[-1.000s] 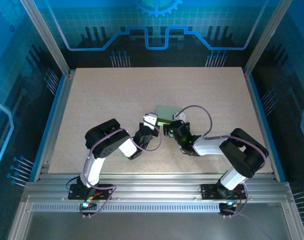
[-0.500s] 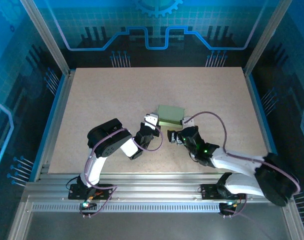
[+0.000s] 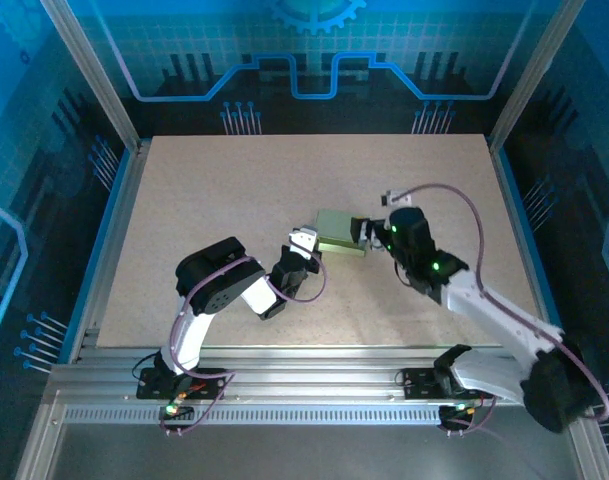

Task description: Fold the paper box

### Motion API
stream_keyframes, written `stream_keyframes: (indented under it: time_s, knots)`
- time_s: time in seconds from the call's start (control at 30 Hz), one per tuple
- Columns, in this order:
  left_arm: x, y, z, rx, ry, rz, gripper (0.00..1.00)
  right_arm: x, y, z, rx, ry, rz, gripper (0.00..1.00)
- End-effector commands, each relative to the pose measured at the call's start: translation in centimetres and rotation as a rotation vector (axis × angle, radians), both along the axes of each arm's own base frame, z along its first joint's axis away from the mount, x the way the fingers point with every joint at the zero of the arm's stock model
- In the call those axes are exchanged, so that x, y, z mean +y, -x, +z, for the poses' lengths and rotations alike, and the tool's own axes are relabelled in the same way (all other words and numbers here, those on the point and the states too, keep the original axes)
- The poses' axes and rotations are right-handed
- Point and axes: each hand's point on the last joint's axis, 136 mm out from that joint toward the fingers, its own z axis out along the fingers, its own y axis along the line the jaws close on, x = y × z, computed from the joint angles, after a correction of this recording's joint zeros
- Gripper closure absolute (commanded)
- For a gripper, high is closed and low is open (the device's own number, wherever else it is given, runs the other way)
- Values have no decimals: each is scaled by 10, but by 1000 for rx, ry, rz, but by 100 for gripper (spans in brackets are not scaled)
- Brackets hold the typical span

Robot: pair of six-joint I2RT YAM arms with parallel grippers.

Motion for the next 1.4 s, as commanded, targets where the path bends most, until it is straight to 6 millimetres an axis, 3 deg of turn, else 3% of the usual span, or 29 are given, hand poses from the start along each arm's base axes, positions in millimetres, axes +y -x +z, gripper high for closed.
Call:
stream_keyframes:
  time_s: [0.0,0.13,0.3,0.63,0.83,1.17,1.37]
  knots:
    - [0,5,-12,20,-29,-14,100,10,-17,-23,175,5,10,6]
    - [-1,4,-14,21,-26,-14,100,10,-34,-62,386,-46,-80,6]
    - [0,5,-14,20,-28,-14,100,25,-40,-104,598,-117,-82,2]
    - [2,10,-14,20,-14,-22,86,34,-40,-140,699,-154,-82,4]
    - [2,13,-10,19,-8,-39,80,32,-41,-148,704,-159,-102,5]
    - [-3,32,-6,62,15,-148,47,29,-45,-148,707,-178,-122,6]
    - [-1,34,-4,88,79,-176,38,28,-45,-151,712,-173,-129,5]
